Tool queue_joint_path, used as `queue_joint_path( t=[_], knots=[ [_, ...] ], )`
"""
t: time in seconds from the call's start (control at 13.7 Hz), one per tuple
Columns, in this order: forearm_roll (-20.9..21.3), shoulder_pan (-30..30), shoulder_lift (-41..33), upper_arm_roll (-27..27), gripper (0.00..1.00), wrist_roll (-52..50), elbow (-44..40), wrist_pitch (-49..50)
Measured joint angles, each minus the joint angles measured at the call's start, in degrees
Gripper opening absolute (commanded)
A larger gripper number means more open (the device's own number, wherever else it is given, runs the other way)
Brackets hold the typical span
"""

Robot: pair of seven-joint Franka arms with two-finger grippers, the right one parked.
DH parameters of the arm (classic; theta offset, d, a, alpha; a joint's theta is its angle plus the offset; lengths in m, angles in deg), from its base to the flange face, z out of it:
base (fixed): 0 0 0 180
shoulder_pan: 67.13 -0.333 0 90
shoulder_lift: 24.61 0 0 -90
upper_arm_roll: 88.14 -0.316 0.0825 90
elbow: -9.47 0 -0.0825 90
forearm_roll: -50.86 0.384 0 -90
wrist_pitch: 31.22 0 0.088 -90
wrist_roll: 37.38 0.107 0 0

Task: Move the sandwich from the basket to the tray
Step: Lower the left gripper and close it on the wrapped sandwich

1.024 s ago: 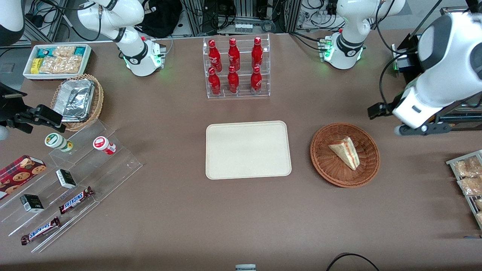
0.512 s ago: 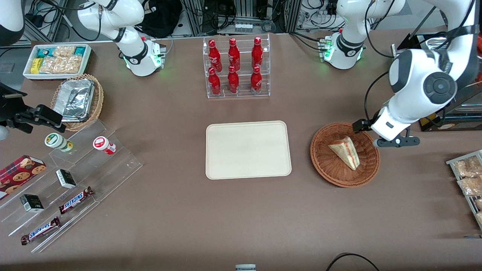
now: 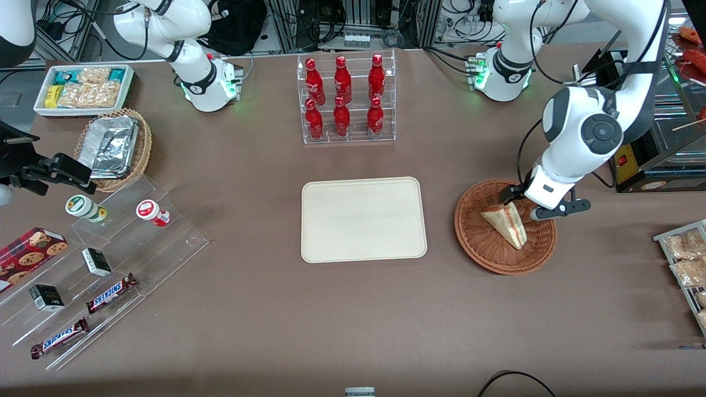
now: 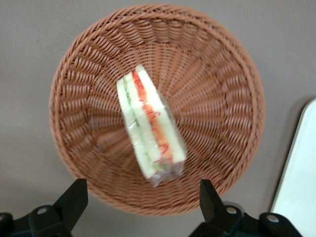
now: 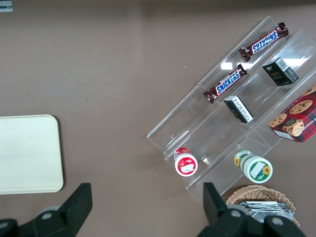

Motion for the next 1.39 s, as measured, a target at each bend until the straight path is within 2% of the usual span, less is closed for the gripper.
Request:
queue_joint_path(
  t=[0.29, 0.51, 0.88, 0.95, 1.02, 1.1, 1.17, 1.24, 1.39],
  knots=[
    [0.0, 0.8, 1.0, 0.0, 1.0, -11.2, 5.0, -9.0],
    [0.0, 0.8, 3.2, 0.0, 1.0, -20.5, 5.7, -13.0],
    [0.0, 0.7, 6.0, -0.3, 1.0, -25.1, 5.7, -15.1],
    [0.0, 0.7, 6.2, -0.3, 0.93, -25.2, 5.6, -15.1],
    [0.0, 0.6, 6.5, -0.4, 0.75, -25.3, 5.5, -15.1],
    [0.0, 0.6, 6.7, -0.4, 0.43, -25.3, 5.5, -15.1],
    [0.0, 0.6, 6.9, -0.5, 0.24, -25.3, 5.4, -15.2],
    [0.0, 0.6, 6.9, -0.5, 0.13, -25.3, 5.3, -15.2],
    [0.0, 0.6, 6.9, -0.5, 0.08, -25.3, 5.2, -15.2]
  ],
)
